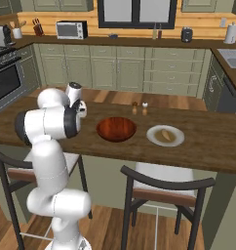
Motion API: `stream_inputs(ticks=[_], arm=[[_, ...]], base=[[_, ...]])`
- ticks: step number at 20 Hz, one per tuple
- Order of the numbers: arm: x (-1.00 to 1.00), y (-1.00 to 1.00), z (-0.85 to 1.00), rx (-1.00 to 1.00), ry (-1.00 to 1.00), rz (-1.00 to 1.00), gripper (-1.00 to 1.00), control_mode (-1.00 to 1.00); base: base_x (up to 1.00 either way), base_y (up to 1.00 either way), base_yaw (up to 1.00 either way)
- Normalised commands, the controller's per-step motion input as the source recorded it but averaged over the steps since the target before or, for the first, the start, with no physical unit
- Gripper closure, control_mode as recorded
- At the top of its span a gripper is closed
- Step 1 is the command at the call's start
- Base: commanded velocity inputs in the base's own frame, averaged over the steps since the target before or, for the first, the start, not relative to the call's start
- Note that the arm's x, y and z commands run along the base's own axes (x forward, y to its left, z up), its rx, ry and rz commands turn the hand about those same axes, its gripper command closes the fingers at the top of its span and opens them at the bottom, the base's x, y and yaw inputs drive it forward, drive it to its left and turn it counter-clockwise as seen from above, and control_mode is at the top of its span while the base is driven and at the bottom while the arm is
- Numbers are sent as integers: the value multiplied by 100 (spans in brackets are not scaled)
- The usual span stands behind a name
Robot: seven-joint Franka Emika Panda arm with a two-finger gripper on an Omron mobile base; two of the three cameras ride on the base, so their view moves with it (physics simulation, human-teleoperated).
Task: Pick the chicken drumstick and sweet potato from their plates and place them in the bowl. Then put the bowl in the fridge.
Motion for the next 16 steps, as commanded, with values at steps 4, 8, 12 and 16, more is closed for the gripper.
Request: stream_inputs(ticks=[4,8,12,16], arm=[[-30,-100,9,6,-10,-12,100,-100],[10,-100,43,4,-8,-17,100,-100],[35,-100,56,0,-1,-17,100,-100],[54,-100,7,-1,4,-16,100,-100]], base=[[0,0,0],[0,0,0],[0,0,0],[0,0,0]])
